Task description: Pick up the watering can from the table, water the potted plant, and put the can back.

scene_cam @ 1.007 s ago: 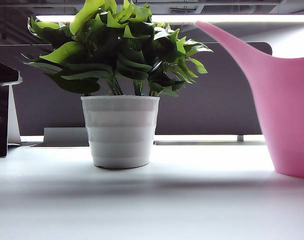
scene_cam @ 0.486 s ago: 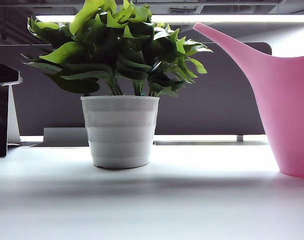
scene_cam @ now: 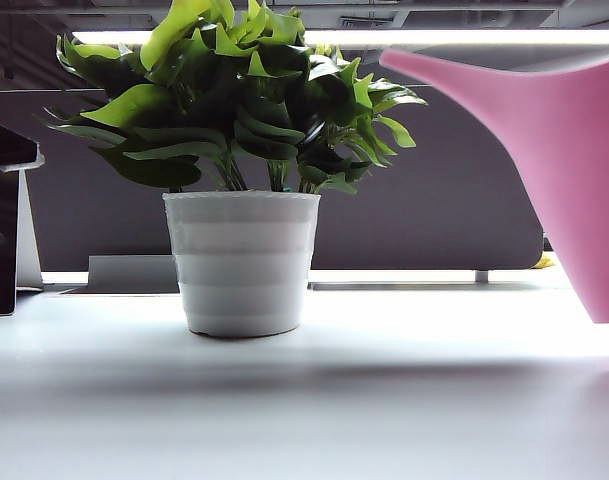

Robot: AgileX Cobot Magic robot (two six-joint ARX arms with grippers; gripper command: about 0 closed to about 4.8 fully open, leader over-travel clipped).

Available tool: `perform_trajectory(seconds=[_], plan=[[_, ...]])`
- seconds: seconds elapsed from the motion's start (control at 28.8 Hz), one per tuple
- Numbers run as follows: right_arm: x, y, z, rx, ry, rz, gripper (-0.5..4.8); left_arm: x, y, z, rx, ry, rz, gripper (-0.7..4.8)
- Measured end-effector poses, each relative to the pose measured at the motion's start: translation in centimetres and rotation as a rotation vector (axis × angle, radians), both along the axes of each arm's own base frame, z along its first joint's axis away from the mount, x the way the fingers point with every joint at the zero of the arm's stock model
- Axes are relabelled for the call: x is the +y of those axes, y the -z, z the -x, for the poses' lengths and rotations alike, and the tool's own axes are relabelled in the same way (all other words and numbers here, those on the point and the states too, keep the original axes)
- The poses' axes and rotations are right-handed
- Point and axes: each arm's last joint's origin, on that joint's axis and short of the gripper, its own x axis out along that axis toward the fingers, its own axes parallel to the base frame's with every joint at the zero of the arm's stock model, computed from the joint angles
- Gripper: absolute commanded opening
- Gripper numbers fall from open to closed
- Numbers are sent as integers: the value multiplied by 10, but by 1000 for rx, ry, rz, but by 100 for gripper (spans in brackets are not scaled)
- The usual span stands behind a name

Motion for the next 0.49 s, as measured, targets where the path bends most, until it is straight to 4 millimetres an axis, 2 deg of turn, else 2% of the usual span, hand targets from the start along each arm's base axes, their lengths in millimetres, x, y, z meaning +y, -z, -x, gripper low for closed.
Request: perform_trajectory(seconds=[0.35, 0.49], plan=[[3, -47, 29, -44, -2, 20, -1, 0, 0, 0, 0, -2, 0, -5], [6, -56, 45, 2, -16, 29, -2, 0, 0, 0, 0, -6, 0, -5]])
